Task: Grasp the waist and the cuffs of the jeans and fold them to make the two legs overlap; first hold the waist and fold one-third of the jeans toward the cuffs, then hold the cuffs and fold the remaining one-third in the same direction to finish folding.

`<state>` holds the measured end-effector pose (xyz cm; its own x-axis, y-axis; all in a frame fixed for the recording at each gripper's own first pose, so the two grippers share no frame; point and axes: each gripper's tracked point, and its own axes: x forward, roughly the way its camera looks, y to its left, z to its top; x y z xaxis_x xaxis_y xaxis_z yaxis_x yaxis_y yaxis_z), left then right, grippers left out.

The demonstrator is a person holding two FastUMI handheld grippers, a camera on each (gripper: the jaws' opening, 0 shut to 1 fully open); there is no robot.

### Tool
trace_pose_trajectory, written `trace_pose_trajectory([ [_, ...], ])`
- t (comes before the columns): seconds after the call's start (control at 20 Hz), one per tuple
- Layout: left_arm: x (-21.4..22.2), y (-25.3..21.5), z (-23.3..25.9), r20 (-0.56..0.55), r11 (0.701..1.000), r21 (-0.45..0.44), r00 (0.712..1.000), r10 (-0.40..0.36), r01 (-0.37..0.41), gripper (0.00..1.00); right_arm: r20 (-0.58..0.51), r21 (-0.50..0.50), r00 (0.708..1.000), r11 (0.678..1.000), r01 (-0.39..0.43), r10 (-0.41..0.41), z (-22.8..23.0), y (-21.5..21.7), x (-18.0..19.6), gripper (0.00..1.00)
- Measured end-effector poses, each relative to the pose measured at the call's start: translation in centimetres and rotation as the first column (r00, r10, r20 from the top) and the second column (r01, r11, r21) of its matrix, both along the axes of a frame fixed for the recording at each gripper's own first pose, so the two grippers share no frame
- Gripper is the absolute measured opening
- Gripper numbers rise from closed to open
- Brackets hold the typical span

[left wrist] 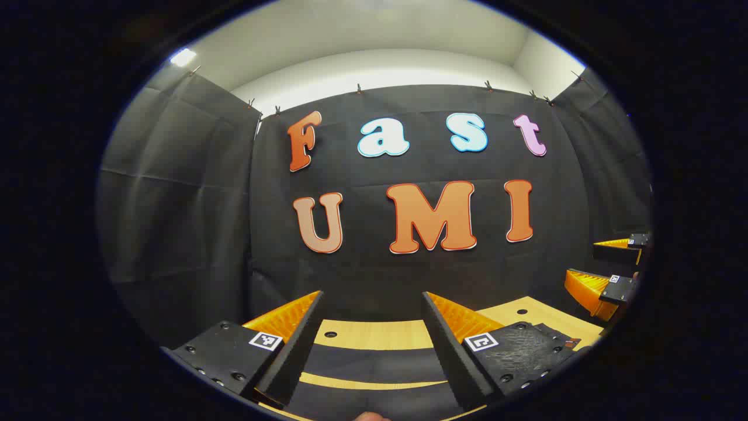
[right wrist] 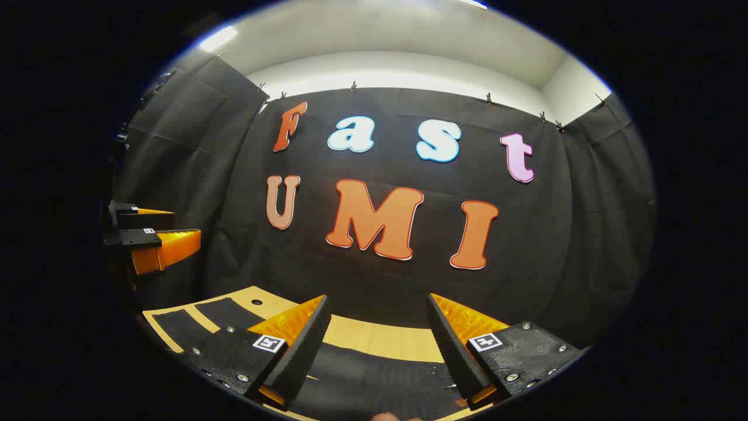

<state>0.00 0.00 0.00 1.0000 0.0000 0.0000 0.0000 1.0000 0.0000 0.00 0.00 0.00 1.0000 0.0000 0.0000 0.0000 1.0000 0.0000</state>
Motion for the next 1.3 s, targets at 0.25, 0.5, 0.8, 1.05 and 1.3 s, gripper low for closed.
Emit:
trace_pose_trajectory([
  [0.25, 0.9, 0.3, -0.9, -0.014, 0.999, 0.015, 0.999, 0.032, -0.032, 0.99, -0.048, 0.028, 0.998, 0.999, 0.034, -0.032, -1.7, -2.4, 2.0, 1.0],
  [0.5, 1.5, 0.5, -2.0, -0.043, 0.997, 0.004, 0.996, 0.08, -0.079, 0.99, -0.074, 0.041, 0.997, 0.999, 0.017, -0.014, -2.9, -3.1, 2.9, 0.98],
  [0.8, 2.4, 0.0, -2.8, -0.068, 0.993, -0.015, 0.991, 0.113, -0.114, 0.99, -0.079, 0.061, 0.997, 0.998, -0.004, 0.009, -3.7, -4.5, 4.6, 0.98],
  [1.05, 2.8, 2.0, -5.5, -0.18, 0.978, 0.023, 0.962, 0.207, -0.207, 0.99, -0.135, 0.071, 0.991, 0.997, -0.013, 0.023, -6.3, -6.8, 6.3, 0.98],
  [1.3, 1.4, 5.2, -8.8, -0.301, 0.943, 0.017, 0.898, 0.322, -0.332, 0.99, -0.243, 0.142, 0.969, 0.99, -0.006, 0.041, -10.7, -9.1, 7.0, 0.98],
])
